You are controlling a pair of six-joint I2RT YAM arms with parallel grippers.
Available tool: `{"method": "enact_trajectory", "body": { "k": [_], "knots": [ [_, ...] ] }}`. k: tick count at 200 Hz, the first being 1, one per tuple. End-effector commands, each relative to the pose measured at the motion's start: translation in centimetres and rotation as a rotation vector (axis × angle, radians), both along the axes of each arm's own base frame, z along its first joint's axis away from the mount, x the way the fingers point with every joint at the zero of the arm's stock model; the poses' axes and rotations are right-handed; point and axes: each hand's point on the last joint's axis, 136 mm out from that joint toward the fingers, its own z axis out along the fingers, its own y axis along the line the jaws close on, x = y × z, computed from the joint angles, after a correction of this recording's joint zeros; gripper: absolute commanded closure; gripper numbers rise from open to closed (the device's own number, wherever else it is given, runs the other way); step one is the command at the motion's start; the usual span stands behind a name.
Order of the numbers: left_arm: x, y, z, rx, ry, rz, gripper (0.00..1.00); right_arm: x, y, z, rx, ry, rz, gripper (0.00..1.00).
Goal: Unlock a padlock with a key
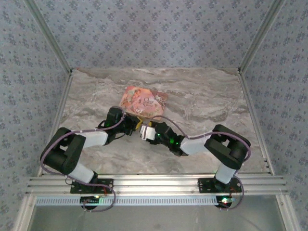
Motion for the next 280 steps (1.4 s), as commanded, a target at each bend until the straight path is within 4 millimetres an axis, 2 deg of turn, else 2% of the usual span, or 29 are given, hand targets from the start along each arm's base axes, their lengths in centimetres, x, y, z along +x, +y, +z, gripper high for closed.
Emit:
{"method": "enact_trajectory", "body": {
  "k": [1, 108, 179, 244, 280],
  "knots": [
    [0.8, -1.3, 3.6, -0.061, -0.080, -0.027, 1.00, 1.2, 1.2, 1.7, 0.062, -0.042, -0.013, 0.48],
    [0.8, -1.4, 3.3, -0.061, -0.071, -0.031, 1.00, 2.9, 2.1, 1.3, 0.104, -0.031, -0.051, 0.72],
    [0.7, -1.5, 3.1, -0.065, -0.066, -0.034, 1.00, 3.4, 2.4, 1.2, 0.126, -0.020, -0.067, 0.80],
    [0.5, -1.5, 3.1, -0.066, -0.066, -0.036, 1.00, 4.1, 1.8, 1.0, 0.152, 0.001, -0.120, 1.00],
    [0.5, -1.5, 3.1, -0.067, -0.068, -0.036, 1.00, 4.3, 1.4, 1.4, 0.222, 0.044, -0.175, 1.00]
  ]
}}
